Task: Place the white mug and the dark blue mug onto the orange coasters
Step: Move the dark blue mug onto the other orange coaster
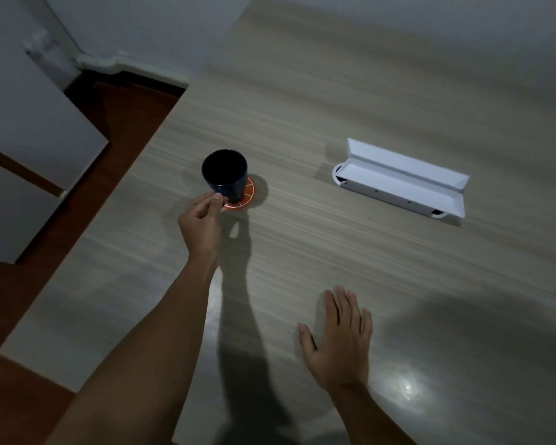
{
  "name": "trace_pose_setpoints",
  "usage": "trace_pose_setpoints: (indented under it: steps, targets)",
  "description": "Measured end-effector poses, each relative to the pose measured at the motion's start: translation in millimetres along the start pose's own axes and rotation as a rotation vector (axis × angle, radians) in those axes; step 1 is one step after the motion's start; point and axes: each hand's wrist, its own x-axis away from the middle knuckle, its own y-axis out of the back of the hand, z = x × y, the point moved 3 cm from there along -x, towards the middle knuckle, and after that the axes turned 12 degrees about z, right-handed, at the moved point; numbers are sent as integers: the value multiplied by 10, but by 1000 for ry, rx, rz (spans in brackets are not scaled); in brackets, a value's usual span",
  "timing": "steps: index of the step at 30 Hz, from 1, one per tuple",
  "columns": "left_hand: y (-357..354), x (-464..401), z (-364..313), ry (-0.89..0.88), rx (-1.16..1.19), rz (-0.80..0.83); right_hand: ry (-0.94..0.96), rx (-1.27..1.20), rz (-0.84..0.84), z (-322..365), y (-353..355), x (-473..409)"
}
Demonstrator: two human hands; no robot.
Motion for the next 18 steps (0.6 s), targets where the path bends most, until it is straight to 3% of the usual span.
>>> trace_pose_setpoints:
  steps: [18]
  targets:
    - [-62, -181, 116, 8, -55, 23, 10, -1, -23, -32, -62, -18]
